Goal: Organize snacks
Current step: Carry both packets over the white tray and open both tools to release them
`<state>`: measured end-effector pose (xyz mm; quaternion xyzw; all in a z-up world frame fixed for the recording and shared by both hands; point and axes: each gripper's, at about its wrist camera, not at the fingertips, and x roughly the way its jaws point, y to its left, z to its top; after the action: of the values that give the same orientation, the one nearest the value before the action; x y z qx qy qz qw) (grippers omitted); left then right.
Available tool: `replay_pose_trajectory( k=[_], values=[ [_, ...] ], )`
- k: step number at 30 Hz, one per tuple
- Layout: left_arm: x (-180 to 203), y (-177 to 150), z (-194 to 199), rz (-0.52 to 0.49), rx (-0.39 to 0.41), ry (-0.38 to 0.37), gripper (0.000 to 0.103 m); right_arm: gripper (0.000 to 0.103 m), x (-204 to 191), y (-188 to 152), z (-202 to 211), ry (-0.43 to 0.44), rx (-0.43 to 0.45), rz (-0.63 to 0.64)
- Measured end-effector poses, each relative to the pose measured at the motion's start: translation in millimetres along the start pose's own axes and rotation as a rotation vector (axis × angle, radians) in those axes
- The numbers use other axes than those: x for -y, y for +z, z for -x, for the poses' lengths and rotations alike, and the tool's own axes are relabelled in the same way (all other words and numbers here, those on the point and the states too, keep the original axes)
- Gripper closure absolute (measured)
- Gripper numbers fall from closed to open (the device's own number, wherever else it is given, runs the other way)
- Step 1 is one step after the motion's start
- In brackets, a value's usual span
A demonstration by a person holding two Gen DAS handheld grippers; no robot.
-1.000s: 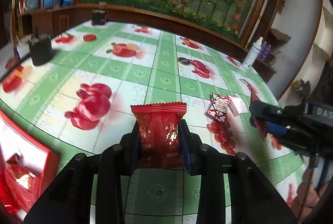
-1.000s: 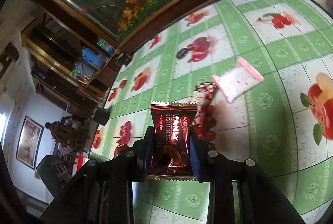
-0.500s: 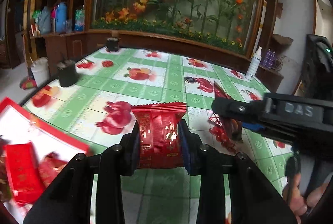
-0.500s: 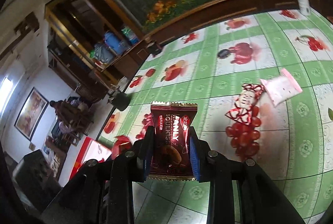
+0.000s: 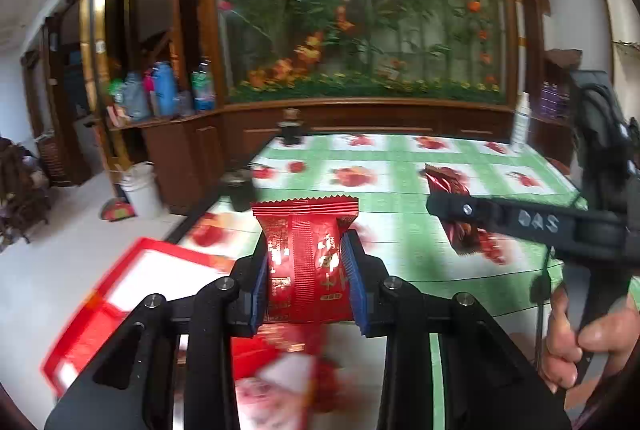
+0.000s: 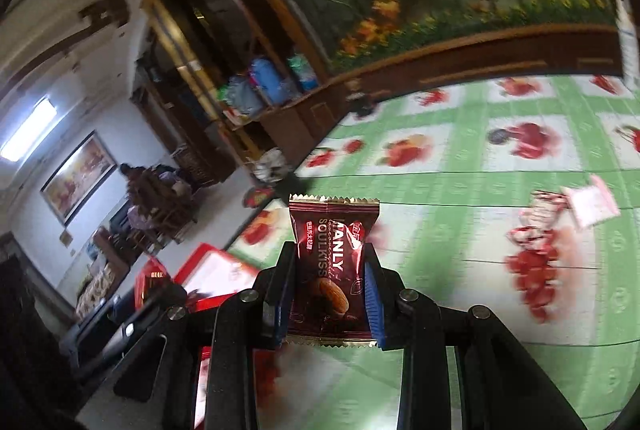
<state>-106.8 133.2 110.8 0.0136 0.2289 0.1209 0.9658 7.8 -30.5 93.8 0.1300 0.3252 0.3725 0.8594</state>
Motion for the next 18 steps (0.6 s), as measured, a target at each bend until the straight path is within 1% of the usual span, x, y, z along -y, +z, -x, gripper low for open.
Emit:
replay_pose_trajectory(
  k=[5, 7, 11, 18],
  values=[
    [-37, -7, 9, 0.031, 0.011, 0.064, 0.072, 0.072, -55, -24, -15, 0.092, 0.012, 0.044],
    [-48, -11, 10, 0.046, 0.006, 0.079, 0.072, 0.071, -74, -34, -24, 0.106, 0.013, 0.057],
    [-70, -20, 10, 0.066, 0.0, 0.121, 0.072, 0.071, -94, -47, -43, 0.112, -0.025, 0.062],
    [-92, -31, 4, 0.103, -0.025, 0.145, 0.072, 0.071, -116, -61, -61, 0.109, -0.067, 0.076]
  ],
)
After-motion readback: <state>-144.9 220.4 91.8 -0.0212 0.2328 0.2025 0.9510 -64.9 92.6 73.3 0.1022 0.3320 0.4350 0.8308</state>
